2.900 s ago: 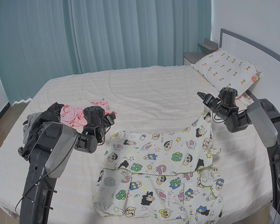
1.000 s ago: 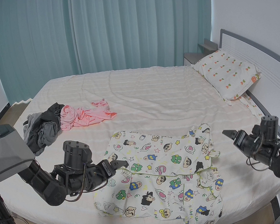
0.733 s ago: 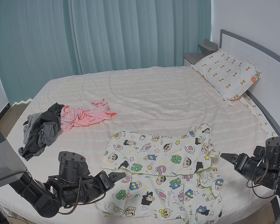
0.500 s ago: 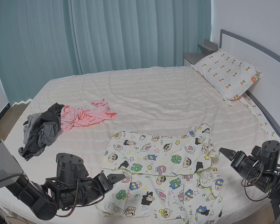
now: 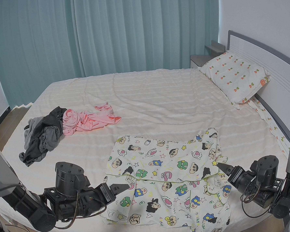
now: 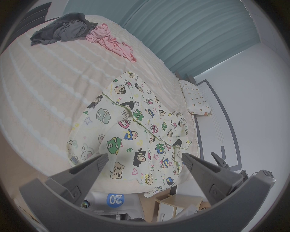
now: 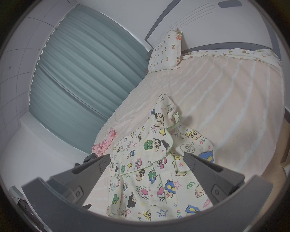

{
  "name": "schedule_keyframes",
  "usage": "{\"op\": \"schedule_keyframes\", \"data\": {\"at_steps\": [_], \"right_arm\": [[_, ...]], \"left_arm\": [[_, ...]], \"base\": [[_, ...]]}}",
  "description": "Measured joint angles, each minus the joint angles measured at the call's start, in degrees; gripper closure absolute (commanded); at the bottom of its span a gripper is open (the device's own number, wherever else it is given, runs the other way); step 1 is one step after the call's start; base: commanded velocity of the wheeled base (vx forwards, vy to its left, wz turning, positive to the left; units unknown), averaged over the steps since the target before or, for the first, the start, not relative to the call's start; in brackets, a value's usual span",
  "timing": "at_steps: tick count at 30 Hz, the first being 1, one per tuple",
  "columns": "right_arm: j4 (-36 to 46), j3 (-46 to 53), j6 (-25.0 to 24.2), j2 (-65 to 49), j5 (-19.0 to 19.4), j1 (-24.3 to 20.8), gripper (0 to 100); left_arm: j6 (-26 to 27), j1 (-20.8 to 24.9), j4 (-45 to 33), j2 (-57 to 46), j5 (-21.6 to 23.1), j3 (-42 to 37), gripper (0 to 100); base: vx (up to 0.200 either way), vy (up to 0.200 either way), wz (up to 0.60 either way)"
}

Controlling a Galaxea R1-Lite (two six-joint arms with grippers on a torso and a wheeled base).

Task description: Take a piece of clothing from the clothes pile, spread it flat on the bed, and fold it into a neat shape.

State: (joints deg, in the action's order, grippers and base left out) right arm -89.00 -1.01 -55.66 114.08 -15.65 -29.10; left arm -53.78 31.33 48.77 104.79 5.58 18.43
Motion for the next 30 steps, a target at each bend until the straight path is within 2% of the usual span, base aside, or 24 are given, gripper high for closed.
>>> {"op": "schedule_keyframes", "data": {"at_steps": [22,30], "right_arm": [[0.02,0.00,0.00,1.02,-0.71,-0.98,0],[0.02,0.00,-0.12,0.98,-0.77,-0.91,0]], "left_arm": [[-0.21,4.45,0.00,0.96,-0.30,1.19,0],[-2.84,5.07,-1.29,1.50,-1.16,3.21,0]], "base": [[0.000,0.000,0.00],[0.000,0.000,0.00]]}}
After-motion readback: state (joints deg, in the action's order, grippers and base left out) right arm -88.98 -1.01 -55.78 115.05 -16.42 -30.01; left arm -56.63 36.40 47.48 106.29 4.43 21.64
